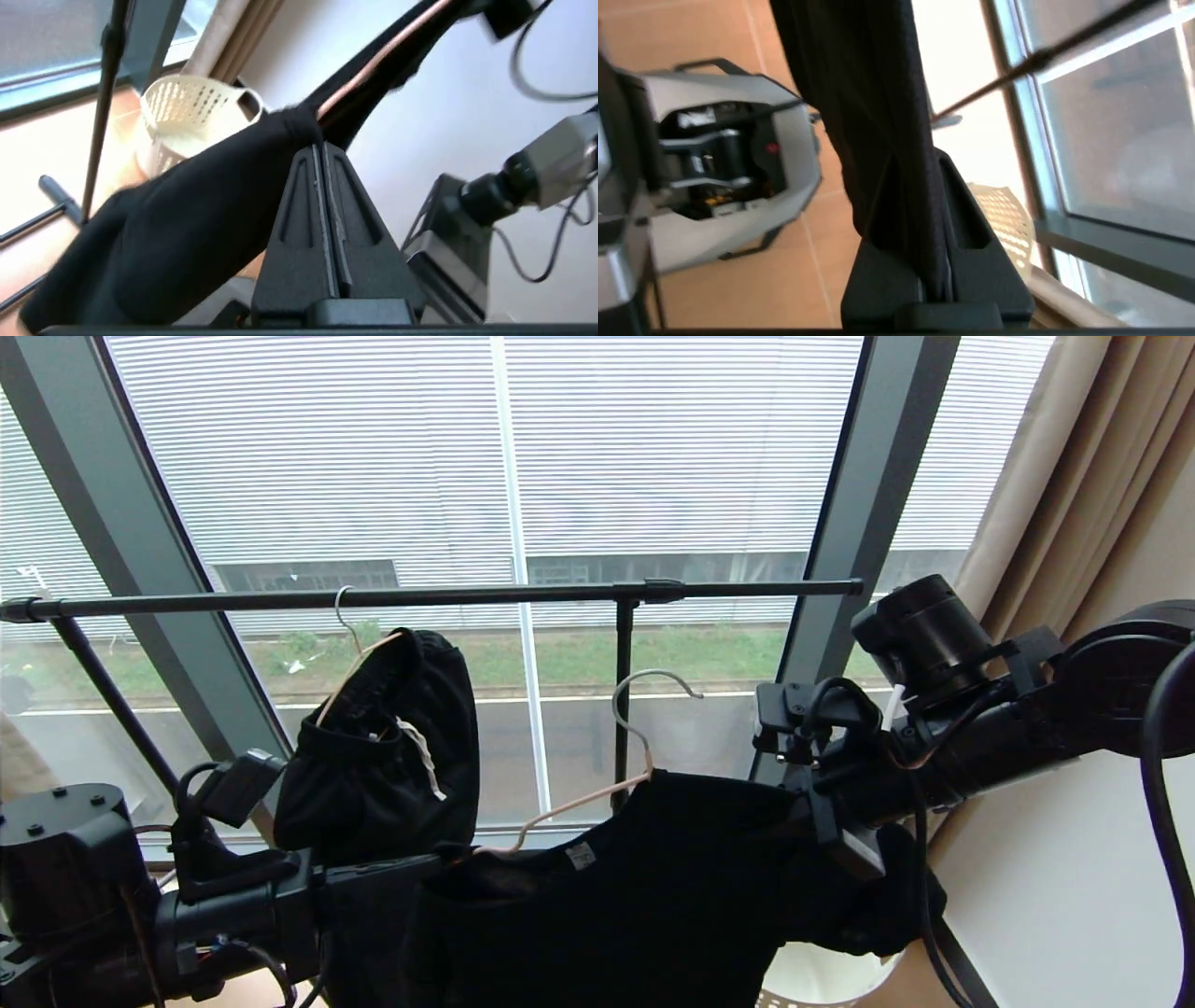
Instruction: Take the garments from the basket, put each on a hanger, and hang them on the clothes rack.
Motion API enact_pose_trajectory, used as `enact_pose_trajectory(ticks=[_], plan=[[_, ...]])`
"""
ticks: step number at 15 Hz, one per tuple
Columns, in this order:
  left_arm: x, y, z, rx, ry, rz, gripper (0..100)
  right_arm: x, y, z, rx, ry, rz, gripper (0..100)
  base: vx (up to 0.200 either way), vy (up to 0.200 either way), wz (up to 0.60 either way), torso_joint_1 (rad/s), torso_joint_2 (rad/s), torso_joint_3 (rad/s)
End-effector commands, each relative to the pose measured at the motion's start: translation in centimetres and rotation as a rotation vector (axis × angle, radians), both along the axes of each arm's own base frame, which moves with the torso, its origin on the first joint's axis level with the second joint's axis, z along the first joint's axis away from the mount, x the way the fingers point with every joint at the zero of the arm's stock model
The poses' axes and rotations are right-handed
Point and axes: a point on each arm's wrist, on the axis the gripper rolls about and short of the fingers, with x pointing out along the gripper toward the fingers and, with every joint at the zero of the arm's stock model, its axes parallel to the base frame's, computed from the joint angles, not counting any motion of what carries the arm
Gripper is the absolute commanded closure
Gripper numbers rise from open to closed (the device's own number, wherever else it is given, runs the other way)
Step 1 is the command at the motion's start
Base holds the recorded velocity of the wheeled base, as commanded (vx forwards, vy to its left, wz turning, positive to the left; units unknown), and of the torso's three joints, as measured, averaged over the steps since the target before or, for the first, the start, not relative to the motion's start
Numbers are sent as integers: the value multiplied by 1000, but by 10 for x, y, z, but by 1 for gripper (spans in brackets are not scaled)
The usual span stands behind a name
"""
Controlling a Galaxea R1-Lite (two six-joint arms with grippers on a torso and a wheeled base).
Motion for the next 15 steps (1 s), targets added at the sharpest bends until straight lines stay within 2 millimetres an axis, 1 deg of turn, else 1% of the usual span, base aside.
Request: enact_pose_trajectory(ticks=[1, 4, 5, 6, 8, 9, 13, 14, 15], plan=[[-11, -2, 18, -19, -71, -19, 100, 5, 12, -14, 3, 37, 0, 100, 0, 0, 0, 0, 0, 0], [-17, -3, 26, -22, -87, -28, 100, 3, 24, -20, 26, 64, 4, 100, 0, 0, 0, 0, 0, 0], [-17, -3, 26, -22, -87, -28, 100, 3, 24, -20, 26, 64, 4, 100, 0, 0, 0, 0, 0, 0], [-16, -2, 27, -23, -90, -23, 100, 0, 27, -24, 63, 108, 53, 100, 0, 0, 0, 0, 0, 0], [-16, -2, 27, -23, -92, -22, 100, -3, 26, -30, 53, 130, 59, 100, 0, 0, 0, 0, 0, 0], [-17, -1, 29, -25, -102, -22, 100, -4, 27, -37, 40, 151, 63, 100, 0, 0, 0, 0, 0, 0], [-16, 0, 29, -24, -102, -11, 100, -11, 39, -50, 8, 176, 130, 100, 0, 0, 0, 0, 0, 0], [-16, 0, 29, -24, -102, -13, 100, -17, 49, -54, -1, 185, 165, 100, 0, 0, 0, 0, 0, 0], [-17, 0, 29, -25, -105, -13, 100, -18, 52, -56, -5, 191, 174, 100, 0, 0, 0, 0, 0, 0]])
